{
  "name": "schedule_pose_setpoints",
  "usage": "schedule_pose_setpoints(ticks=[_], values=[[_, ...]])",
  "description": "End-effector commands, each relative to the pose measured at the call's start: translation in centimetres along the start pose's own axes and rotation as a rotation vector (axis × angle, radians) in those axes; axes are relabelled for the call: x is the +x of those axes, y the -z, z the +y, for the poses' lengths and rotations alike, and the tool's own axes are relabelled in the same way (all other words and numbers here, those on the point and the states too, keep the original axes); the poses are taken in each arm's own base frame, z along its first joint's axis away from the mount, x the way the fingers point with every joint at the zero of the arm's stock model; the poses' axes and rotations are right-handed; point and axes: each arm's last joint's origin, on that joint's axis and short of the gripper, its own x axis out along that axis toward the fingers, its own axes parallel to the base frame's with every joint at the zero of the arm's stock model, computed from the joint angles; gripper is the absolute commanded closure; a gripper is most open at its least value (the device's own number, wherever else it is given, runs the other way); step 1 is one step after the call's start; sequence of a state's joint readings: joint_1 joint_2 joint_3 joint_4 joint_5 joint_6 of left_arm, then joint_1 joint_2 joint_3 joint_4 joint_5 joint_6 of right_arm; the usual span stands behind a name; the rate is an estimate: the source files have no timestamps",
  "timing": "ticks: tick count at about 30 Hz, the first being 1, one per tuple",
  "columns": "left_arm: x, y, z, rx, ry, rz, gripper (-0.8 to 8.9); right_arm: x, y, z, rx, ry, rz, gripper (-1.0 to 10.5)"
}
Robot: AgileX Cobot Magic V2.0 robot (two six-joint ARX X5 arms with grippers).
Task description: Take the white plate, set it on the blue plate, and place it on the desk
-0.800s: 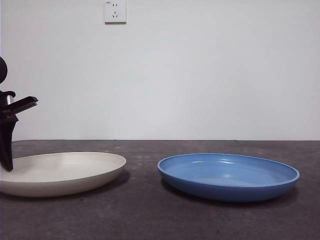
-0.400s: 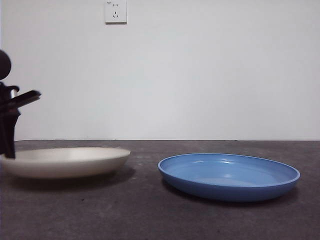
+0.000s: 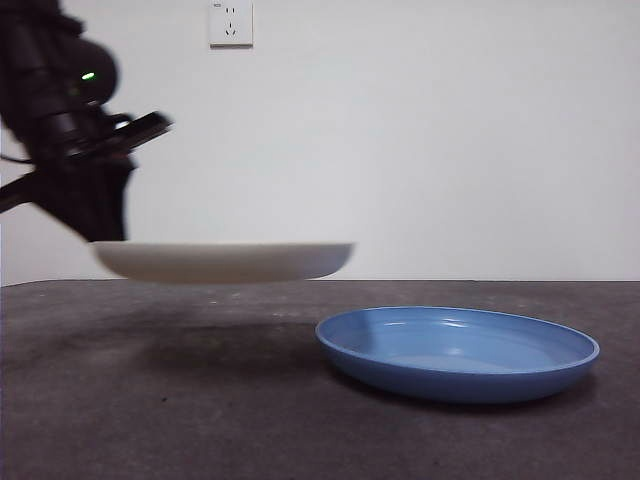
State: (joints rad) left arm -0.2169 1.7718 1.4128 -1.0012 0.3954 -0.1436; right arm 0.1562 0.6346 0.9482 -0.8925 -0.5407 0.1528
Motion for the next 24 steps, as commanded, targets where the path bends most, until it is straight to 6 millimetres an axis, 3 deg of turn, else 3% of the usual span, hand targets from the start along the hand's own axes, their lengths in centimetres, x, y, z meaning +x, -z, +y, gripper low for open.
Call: schedule_pose_setpoints(ticks=[1,8,14,20,24], values=[[0.7,-0.3,-2.2,0.023,0.017,0.016,8.05,-0.6,-0.6,0.5,-0.029,-0.003,-0.027,3.4],[3.1,-0.1,-7.2,0.093,0.053,0.029,8.05,-0.8,-0.8,0.6,-0.032,-0.005,-0.033,3.4],[5.9,-1.4,-10.6,0.148,0.063,0.075,8.05,-0.8,-0.7,0.7,-0.026,-0.017,-0.025,3.4],[8.5,-2.8,-13.0,0.193,0.07,0.096,8.05,-0.8,-0.6,0.6,-0.022,-0.016,-0.018,3.4],[9.7,-3.3,-13.5,0.208,0.074,0.094,8.05,-0.8,-0.6,0.6,-0.021,-0.015,-0.016,3.4]])
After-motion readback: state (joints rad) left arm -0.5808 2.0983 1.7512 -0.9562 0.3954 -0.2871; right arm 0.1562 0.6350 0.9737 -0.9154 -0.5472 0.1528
